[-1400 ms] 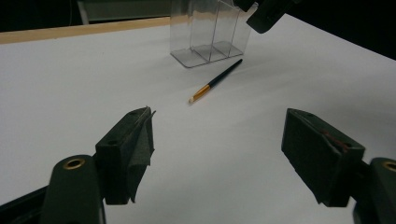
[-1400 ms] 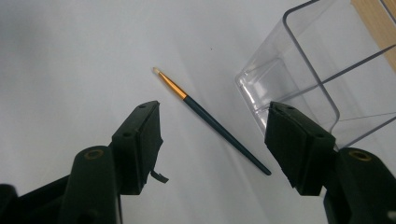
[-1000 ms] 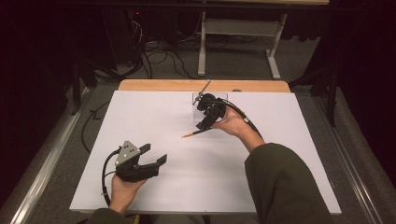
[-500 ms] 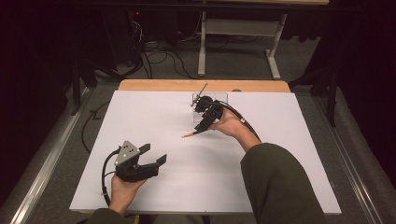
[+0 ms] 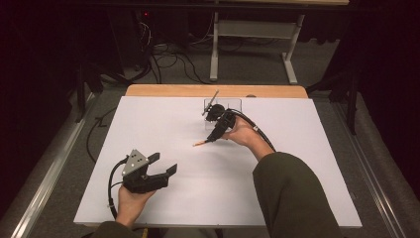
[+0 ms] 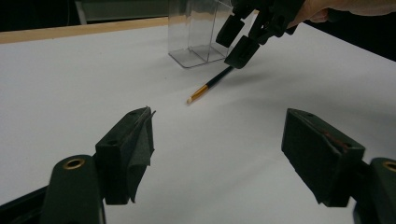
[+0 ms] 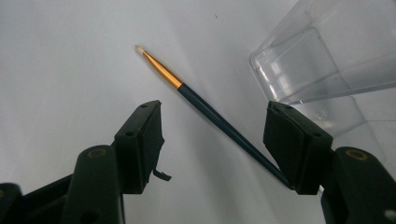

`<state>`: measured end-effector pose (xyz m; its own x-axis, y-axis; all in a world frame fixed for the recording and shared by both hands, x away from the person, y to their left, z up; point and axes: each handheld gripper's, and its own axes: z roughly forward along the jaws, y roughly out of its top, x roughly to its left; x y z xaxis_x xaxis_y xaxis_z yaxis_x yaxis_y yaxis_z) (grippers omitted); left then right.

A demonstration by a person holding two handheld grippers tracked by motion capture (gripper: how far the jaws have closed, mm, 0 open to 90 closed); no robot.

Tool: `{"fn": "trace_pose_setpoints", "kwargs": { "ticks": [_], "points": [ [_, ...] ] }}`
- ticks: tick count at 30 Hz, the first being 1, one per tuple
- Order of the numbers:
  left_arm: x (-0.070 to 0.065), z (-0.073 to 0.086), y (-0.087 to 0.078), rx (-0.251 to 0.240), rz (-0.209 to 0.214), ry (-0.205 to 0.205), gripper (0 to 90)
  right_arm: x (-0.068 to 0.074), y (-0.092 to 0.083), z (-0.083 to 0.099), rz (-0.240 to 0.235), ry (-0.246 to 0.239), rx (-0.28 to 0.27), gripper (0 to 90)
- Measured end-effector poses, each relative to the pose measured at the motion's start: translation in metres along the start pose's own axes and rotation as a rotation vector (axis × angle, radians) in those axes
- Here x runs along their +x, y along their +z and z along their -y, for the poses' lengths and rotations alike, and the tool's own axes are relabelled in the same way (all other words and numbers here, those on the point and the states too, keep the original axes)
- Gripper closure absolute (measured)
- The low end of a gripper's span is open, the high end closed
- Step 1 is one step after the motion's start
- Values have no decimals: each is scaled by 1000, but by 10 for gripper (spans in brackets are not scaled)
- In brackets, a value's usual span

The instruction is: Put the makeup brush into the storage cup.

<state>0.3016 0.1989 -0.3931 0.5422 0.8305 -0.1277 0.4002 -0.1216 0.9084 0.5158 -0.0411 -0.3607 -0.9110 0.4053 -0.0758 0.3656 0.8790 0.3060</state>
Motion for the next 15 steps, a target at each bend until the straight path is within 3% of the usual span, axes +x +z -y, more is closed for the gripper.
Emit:
{"fn": "trace_pose_setpoints", "kwargs": {
  "ticks": [15],
  "points": [
    [0, 0, 0, 2, 1, 2, 256, -1, 20, -1, 9, -16, 36, 389]
  ]
}}
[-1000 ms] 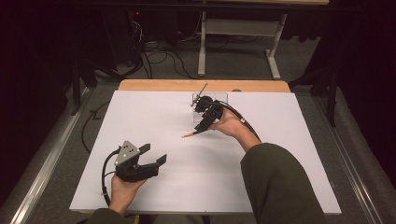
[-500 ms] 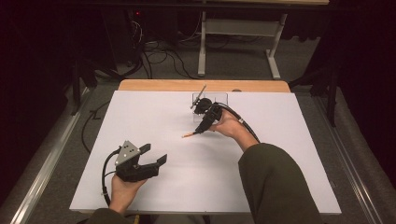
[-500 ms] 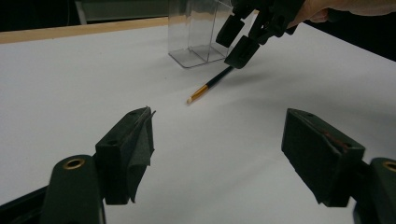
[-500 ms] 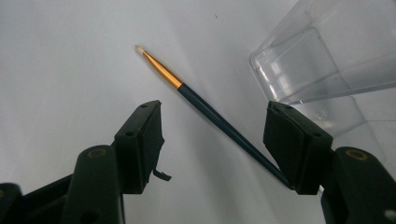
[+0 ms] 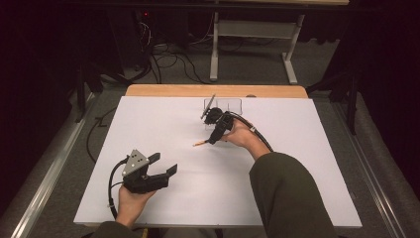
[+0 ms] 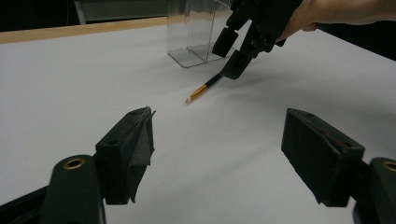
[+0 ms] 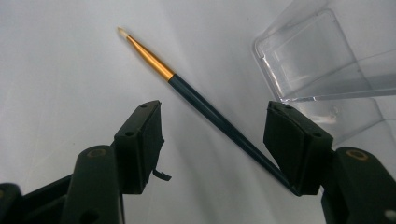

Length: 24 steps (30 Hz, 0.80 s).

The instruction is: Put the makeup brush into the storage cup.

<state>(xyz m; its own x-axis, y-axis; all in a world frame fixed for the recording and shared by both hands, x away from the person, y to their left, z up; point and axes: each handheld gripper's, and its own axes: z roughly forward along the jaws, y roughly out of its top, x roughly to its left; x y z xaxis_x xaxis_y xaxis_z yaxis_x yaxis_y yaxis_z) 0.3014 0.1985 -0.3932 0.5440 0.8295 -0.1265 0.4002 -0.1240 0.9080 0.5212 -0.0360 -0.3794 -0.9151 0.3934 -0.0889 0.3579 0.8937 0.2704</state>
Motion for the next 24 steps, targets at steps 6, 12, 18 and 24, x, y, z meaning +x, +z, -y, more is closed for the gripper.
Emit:
{"fn": "trace_pose_setpoints", "kwargs": {
  "ticks": [6, 12, 18, 24],
  "points": [
    [0, 0, 0, -1, 2, -1, 256, 2, 5, -1, 8, -9, 18, 388],
    [0, 0, 0, 1, 2, 3, 257, -1, 10, -1, -2, -9, 36, 389],
    [0, 0, 0, 0, 4, -1, 256, -2, 15, -1, -9, -6, 45, 389],
    [0, 0, 0, -2, 9, -1, 255, -2, 19, 0, -3, -13, 73, 390]
  ]
}}
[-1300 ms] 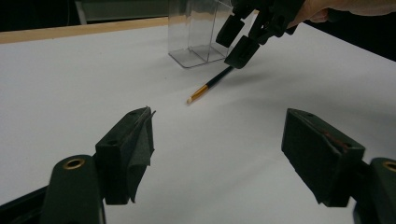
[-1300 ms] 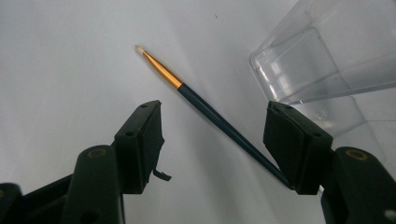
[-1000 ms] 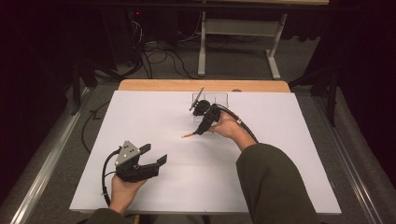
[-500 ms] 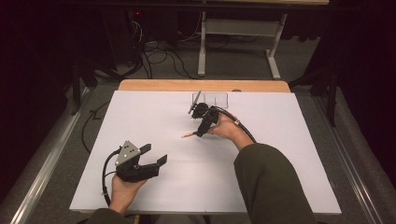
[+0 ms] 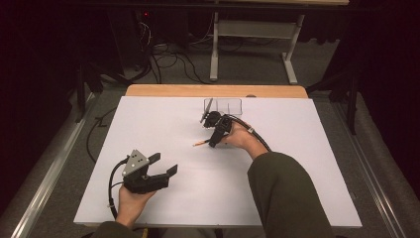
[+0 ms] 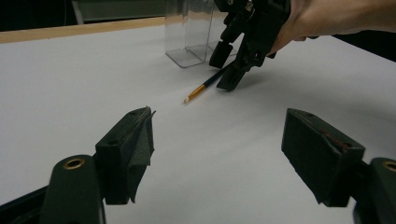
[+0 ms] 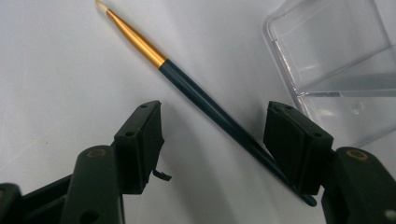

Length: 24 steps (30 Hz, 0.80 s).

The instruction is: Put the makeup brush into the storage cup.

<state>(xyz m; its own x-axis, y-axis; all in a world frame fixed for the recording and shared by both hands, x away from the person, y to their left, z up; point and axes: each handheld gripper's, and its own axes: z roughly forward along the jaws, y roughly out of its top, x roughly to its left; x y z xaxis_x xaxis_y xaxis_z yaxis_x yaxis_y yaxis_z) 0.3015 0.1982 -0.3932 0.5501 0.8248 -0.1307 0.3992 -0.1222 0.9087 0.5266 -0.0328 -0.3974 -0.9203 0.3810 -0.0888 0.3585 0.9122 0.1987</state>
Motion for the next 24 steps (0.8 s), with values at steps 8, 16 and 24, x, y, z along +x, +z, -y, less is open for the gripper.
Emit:
{"fn": "trace_pose_setpoints", "kwargs": {
  "ticks": [8, 16, 24],
  "points": [
    [-1, 0, 0, 1, 0, 3, 255, -2, 2, 2, -25, 19, -10, 417],
    [-1, 0, 0, -2, 9, 5, 251, -1, 1, 2, -28, 26, -7, 447],
    [-1, 0, 0, 0, 8, 6, 252, 2, 0, 2, -19, 10, -8, 498]
  ]
}}
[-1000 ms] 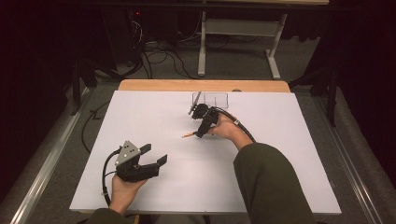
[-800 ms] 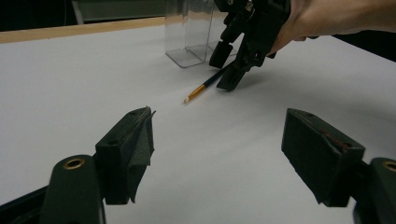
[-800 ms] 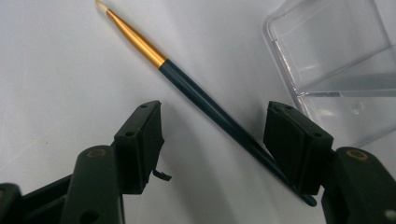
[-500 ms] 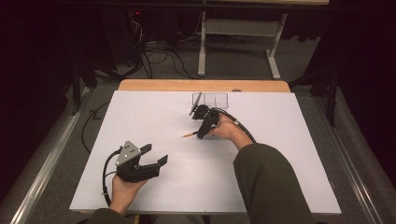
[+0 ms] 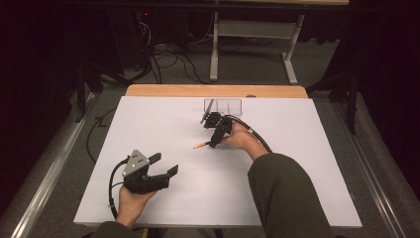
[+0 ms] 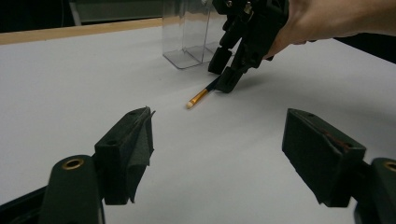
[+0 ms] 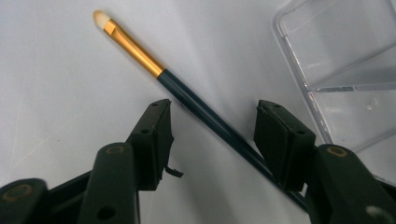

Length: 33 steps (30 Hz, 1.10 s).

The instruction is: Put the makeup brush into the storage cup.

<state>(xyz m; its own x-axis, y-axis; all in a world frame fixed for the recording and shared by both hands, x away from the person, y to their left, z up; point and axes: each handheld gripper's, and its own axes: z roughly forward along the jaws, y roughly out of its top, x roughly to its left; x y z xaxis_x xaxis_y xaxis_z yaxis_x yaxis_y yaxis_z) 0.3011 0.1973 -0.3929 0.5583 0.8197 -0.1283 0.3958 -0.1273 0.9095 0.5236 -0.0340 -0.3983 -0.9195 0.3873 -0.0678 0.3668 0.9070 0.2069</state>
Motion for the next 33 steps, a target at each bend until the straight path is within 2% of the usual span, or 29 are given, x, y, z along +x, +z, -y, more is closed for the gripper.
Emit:
{"fn": "trace_pose_setpoints", "kwargs": {
  "ticks": [7, 13, 26, 33],
  "points": [
    [0, 0, 0, 0, -2, 0, 252, 5, -1, 0, -8, -6, 2, 592],
    [0, 0, 0, -1, -2, -2, 252, 6, -2, -1, -17, -15, 16, 635],
    [0, 0, 0, -1, -5, 0, 253, 13, -2, -3, -5, -30, 32, 734],
    [0, 0, 0, -1, -5, 1, 254, 15, -3, -2, -20, -30, 44, 794]
  ]
}}
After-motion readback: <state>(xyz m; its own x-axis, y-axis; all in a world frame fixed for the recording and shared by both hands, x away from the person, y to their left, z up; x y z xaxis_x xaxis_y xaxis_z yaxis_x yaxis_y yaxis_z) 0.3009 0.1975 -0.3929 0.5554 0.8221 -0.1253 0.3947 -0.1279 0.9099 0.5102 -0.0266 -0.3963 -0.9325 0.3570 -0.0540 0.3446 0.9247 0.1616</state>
